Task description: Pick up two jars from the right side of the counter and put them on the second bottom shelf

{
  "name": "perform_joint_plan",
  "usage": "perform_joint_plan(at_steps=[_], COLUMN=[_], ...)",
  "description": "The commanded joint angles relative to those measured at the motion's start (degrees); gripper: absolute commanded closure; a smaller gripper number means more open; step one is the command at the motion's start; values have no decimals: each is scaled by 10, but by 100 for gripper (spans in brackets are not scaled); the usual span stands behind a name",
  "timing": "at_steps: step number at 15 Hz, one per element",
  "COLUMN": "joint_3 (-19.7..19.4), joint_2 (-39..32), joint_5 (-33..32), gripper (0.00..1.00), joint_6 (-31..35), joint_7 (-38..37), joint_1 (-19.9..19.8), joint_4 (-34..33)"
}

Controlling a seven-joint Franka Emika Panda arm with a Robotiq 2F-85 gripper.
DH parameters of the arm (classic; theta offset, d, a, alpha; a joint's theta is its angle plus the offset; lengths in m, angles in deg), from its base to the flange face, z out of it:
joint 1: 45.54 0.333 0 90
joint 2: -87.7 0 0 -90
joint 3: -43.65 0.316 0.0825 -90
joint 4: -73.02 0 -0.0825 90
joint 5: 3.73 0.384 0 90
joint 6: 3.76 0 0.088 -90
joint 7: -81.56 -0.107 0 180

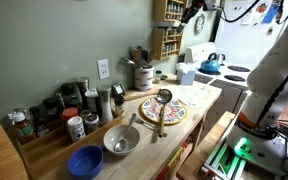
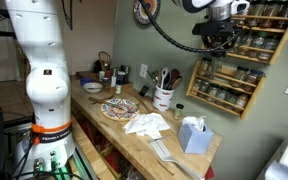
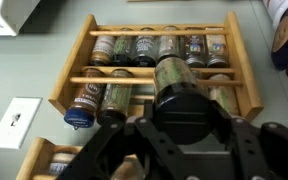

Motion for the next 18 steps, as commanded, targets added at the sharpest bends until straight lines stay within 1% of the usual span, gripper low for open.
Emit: perform_joint_plan(at_steps=[1,5,8,14,18], joint_3=[-19,-11,0,24,43], joint_2=[-53,-111,-147,-199,-219], joint_5=[51,85,105,108,114], gripper=[69,69,69,69,69], joint_6=[-11,-30,-47,-74,-77], joint_7=[45,80,104,121,122], joint_1=[12,-5,-22,-60,-79], joint_4=[-73,-140,-176,-229,-255])
